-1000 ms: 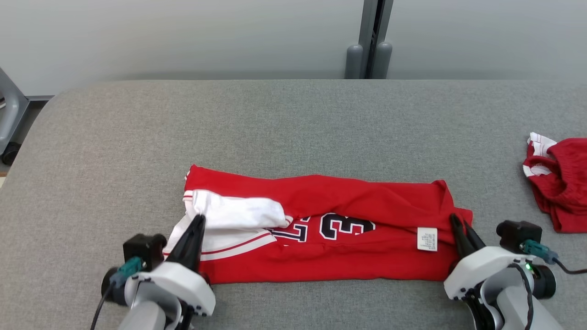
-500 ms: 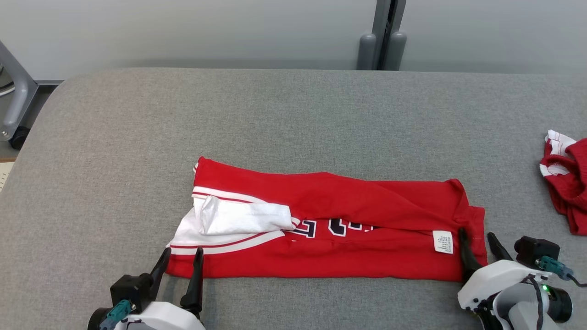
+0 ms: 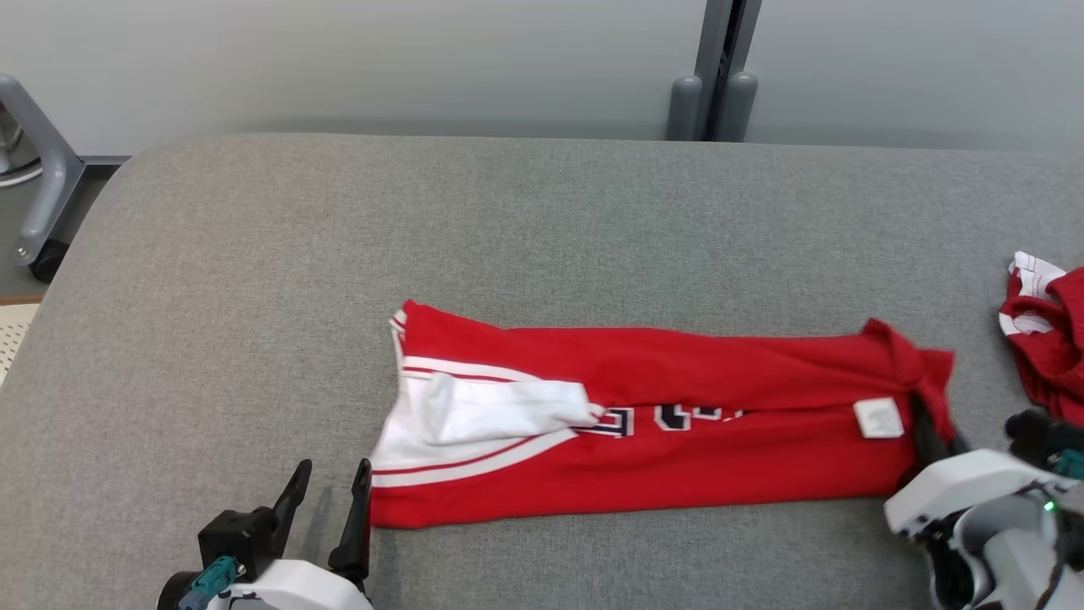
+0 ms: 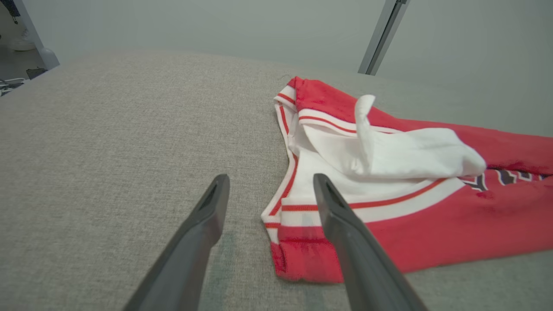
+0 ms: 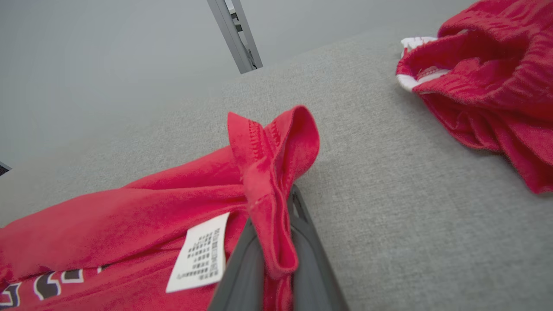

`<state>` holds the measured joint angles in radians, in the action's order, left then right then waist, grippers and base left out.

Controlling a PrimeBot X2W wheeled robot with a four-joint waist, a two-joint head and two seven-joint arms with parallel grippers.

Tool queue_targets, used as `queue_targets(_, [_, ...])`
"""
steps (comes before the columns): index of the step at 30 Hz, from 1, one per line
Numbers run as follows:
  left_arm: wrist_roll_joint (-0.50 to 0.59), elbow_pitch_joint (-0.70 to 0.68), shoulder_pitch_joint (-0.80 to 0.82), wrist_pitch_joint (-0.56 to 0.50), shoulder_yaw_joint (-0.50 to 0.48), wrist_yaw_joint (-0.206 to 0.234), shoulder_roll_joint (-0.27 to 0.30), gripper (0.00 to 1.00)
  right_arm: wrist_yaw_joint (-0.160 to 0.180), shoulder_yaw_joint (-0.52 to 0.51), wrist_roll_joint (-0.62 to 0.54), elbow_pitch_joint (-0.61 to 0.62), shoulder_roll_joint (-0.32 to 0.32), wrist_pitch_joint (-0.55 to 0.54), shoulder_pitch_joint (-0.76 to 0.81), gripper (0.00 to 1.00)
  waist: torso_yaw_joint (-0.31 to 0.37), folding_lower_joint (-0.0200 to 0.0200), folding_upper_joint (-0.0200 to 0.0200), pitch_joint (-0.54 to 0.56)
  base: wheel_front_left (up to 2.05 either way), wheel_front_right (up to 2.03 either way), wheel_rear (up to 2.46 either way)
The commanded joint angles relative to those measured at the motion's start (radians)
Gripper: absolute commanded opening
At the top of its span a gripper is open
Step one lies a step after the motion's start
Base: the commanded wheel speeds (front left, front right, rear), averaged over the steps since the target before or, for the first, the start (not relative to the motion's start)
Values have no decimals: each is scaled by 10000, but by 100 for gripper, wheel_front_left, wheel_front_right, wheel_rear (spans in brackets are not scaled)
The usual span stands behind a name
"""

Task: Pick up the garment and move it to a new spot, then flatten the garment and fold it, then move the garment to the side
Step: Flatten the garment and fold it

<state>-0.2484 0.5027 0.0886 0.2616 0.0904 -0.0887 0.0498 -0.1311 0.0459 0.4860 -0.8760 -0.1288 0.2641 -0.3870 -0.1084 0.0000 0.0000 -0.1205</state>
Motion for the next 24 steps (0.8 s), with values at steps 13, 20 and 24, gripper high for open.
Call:
queue_targets(13, [-445,139,-102,41,417,17,29,100,4,2335,287,2727,377,-338,-160,0,-268,0,0,297,0,0,0])
queue_targets(20, [-685,233,27,42,1000,152,32,100,4,4534,933,3101,674,-1058,-695,0,-1523,0,0,213,0,0,0])
queue_targets(24, [-747,397,-8,43,1252,200,30,100,4,5123,1000,2471,731,-916,-1220,0,-2381,0,0,159,0,0,0])
